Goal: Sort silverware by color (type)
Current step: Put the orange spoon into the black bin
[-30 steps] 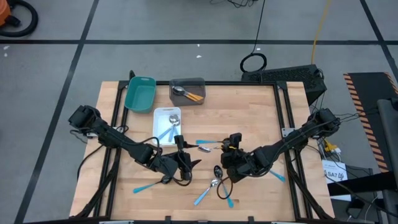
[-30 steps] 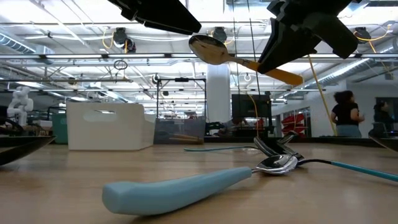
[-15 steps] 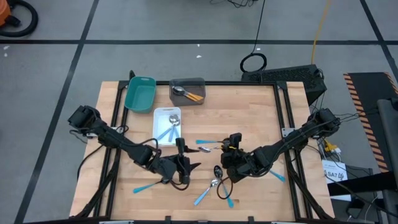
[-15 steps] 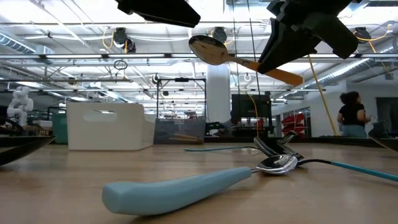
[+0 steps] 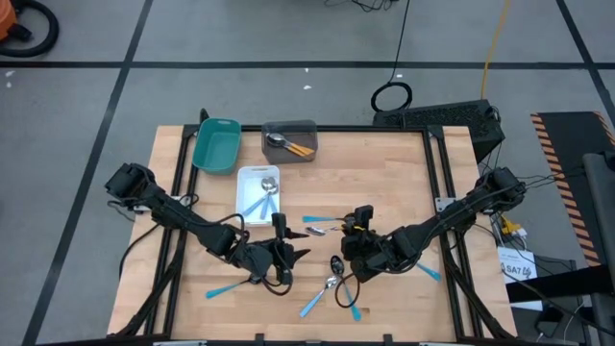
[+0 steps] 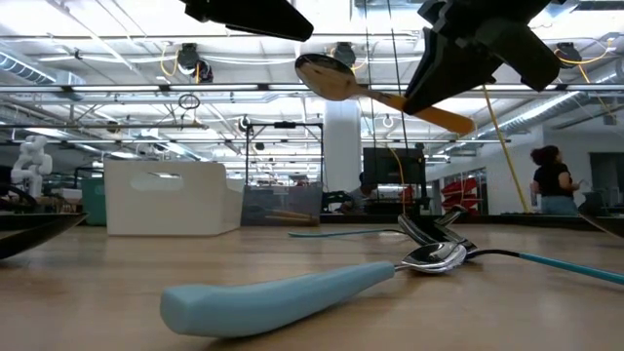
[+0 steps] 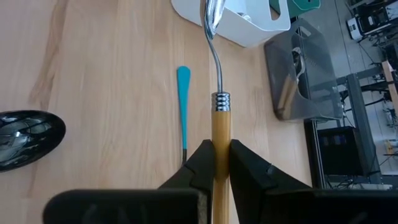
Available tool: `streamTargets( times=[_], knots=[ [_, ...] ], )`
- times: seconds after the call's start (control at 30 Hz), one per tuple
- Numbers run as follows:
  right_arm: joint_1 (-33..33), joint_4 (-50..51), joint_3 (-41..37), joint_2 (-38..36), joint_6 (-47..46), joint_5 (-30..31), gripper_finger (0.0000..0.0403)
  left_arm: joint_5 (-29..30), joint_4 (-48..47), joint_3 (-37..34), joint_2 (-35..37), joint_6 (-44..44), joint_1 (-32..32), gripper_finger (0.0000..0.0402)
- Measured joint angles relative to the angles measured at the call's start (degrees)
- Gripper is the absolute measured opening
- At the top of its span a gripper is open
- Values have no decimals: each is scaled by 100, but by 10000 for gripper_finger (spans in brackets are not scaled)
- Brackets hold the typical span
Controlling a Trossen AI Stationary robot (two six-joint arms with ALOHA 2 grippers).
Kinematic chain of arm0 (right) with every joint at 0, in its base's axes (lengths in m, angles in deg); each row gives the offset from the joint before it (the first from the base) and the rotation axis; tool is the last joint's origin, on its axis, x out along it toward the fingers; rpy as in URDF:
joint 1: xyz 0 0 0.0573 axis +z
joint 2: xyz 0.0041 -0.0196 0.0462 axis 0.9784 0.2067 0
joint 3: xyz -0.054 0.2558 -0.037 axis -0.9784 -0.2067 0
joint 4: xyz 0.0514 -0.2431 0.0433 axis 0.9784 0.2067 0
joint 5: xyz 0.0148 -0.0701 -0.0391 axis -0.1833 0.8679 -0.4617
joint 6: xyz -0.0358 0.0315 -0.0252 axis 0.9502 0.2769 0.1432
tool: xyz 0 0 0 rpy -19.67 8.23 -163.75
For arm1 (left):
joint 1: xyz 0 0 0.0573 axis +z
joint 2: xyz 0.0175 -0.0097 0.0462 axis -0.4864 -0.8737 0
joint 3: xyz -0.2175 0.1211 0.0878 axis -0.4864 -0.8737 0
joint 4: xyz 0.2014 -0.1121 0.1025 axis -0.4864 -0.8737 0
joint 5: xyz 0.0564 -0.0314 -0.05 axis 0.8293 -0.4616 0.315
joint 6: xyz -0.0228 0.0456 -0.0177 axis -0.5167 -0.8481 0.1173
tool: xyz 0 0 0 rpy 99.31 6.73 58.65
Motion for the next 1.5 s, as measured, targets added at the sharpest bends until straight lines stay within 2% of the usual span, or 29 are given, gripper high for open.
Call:
streamTargets(
  times=[0.23,0.6,1.13,1.5],
  knots=[
    [-2,-124,0,0,156,-300,26,17,95,0,-87,-227,126,186],
    [0,-143,1,0,163,-315,26,-194,395,-4,-334,-815,81,179],
    [-2,-177,2,0,181,-315,26,-243,447,0,-361,-955,122,13],
    [-2,-177,2,0,181,-319,28,-243,420,0,-361,-955,135,2]
  ],
)
